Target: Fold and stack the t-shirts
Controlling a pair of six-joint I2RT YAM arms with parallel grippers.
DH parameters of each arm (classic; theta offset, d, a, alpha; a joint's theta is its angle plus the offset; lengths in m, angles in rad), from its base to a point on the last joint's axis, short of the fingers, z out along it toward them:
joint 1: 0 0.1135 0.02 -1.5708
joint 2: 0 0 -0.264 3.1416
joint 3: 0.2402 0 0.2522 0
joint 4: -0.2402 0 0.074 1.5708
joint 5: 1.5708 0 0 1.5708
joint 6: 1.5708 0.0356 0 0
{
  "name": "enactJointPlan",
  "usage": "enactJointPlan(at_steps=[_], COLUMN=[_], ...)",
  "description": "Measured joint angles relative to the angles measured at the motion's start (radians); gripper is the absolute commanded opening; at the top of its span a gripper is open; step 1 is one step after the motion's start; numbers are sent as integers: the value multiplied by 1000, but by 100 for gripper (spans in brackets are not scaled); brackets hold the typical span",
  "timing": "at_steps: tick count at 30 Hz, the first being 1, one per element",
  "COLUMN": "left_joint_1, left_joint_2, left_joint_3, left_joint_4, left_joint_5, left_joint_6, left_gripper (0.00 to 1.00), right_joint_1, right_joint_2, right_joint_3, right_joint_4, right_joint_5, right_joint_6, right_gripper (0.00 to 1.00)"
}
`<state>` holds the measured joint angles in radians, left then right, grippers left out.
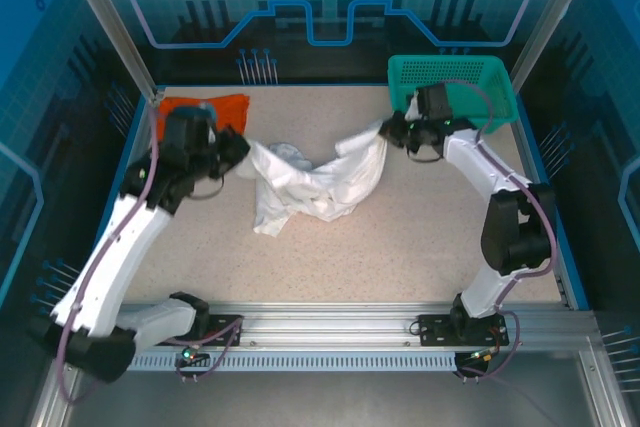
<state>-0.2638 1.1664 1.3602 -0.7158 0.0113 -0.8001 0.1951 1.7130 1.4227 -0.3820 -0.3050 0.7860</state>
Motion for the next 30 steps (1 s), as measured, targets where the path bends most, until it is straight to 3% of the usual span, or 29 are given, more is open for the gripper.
enactJointPlan(at_steps=[5,11,13,16,19,21,26,30], left_joint_1=[147,226,238,256,280,290,283,259], left_joint_2=[343,753,820,803,715,597,96,-286], left_joint_3=[395,1025,1178,1236,1208,1089,489,20], left_joint_4=[36,33,43,97,152,210,391,412], left_joint_5=[174,319,346,384,425,455,547,592], left_joint_6=[24,44,44,43,50,59,83,101], left_gripper=[0,0,0,0,0,0,0,0], right_joint_1=[-55,-122,-131,-137,-145,-151,-143,-126], right_joint_2=[53,304,362,401,364,254,-260,-657], right_joint_3=[315,787,906,1049,1088,966,285,-185], right_joint_4=[-14,-55,-88,-146,-170,-153,-34,-26], right_joint_5=[-49,-124,-130,-135,-161,-175,-159,-119], right_joint_6=[69,181,192,193,172,145,74,19], right_gripper=[0,0,0,0,0,0,0,0])
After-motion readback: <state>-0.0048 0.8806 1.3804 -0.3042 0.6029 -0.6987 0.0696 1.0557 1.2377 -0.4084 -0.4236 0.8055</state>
